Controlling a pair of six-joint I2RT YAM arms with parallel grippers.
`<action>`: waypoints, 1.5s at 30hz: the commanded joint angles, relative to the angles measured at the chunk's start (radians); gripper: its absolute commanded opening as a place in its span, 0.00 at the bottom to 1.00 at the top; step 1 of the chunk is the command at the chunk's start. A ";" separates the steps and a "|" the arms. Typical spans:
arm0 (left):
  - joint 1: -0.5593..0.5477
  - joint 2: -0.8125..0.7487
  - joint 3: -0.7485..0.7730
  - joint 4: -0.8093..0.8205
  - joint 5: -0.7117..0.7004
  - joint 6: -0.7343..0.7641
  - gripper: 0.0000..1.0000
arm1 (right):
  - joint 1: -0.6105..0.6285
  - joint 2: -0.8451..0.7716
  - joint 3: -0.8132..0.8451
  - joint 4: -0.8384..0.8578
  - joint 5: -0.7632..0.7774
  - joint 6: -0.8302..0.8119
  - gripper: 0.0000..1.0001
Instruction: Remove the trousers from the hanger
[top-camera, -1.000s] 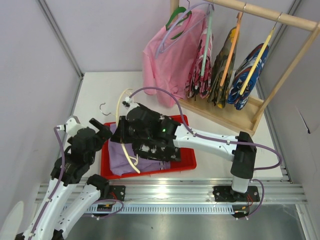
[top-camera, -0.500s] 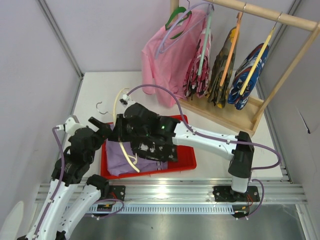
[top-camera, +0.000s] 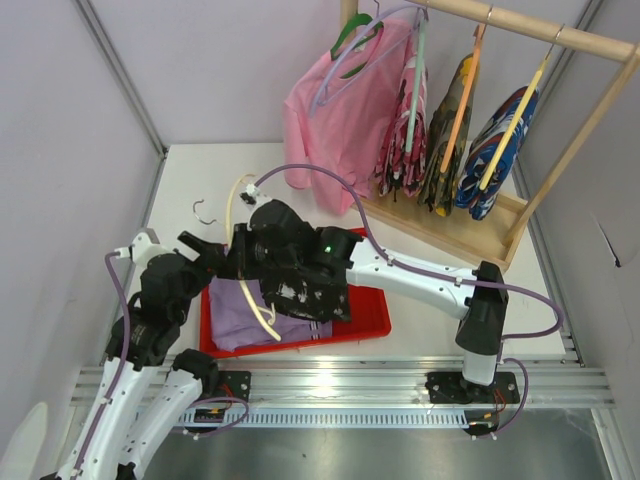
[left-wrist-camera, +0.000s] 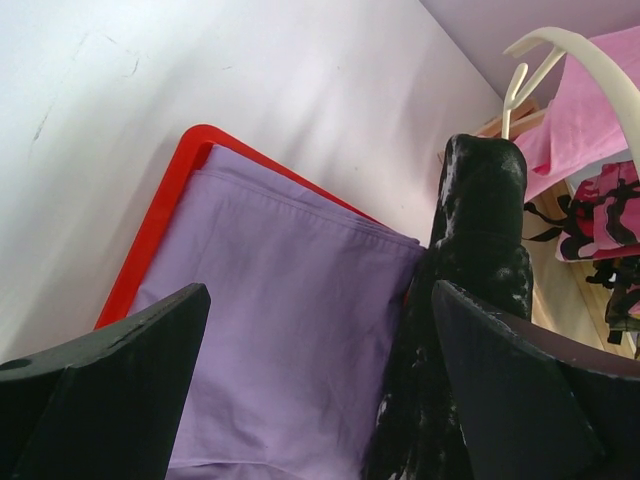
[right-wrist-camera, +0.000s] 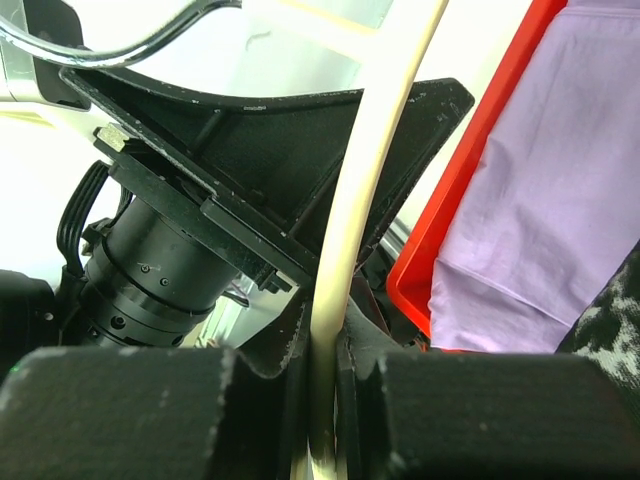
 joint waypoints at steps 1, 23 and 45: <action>0.006 0.013 -0.032 -0.057 0.066 0.038 1.00 | -0.006 -0.095 0.124 0.297 -0.023 -0.072 0.00; 0.064 0.039 0.018 -0.037 0.080 0.091 0.98 | -0.077 -0.297 -0.037 0.343 -0.006 -0.110 0.00; 0.164 0.116 0.112 -0.024 0.117 0.203 0.99 | -0.054 -0.456 0.053 0.027 0.087 -0.215 0.00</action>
